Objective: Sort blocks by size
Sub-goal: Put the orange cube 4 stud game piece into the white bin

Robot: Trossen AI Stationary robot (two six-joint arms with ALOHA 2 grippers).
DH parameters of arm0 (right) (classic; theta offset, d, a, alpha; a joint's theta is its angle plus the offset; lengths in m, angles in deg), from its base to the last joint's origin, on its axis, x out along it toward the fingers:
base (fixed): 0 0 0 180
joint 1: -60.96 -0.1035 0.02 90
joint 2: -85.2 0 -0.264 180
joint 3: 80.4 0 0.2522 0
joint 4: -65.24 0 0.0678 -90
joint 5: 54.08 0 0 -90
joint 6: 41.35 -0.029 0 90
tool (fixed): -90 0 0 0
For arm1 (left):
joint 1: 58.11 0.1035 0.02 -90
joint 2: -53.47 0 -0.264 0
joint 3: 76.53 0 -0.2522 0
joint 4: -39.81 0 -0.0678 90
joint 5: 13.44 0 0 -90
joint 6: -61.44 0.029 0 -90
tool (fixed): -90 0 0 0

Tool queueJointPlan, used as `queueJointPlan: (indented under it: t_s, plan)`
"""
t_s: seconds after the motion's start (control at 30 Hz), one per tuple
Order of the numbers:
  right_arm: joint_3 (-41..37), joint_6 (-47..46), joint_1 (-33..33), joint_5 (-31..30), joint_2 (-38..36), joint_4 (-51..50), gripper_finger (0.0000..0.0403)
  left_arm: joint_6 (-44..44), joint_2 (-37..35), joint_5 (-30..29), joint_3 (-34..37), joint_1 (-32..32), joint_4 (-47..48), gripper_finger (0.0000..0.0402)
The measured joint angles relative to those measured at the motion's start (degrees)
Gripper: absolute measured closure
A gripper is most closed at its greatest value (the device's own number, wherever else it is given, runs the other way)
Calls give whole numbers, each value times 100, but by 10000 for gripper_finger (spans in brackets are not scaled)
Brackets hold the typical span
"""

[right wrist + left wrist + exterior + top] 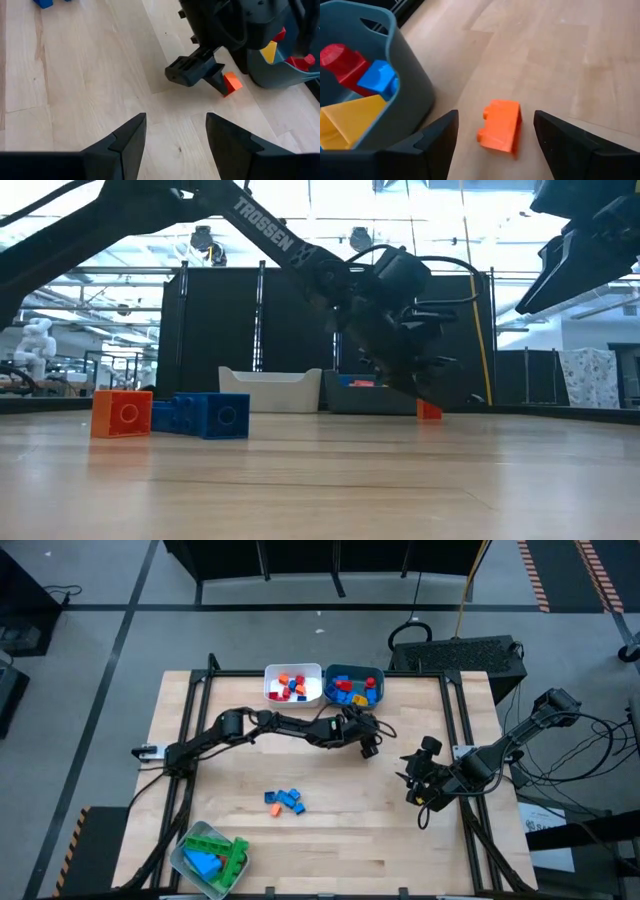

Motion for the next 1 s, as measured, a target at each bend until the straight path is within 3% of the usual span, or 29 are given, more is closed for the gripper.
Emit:
queueJointPlan:
  t_s: [0.23,0.5,0.73,1.0]
  plan:
    - [-2,1,-1,-1,0,1,211,-134,60,557,-4,46,-61,193]
    - [-2,1,0,-3,-2,0,211,-170,318,373,-22,34,-219,236]
    - [-2,1,0,-3,-2,-1,211,-149,352,-59,-9,-70,-535,303]
    - [-6,1,0,-1,0,-8,211,-566,-179,-46,11,-434,-153,305]
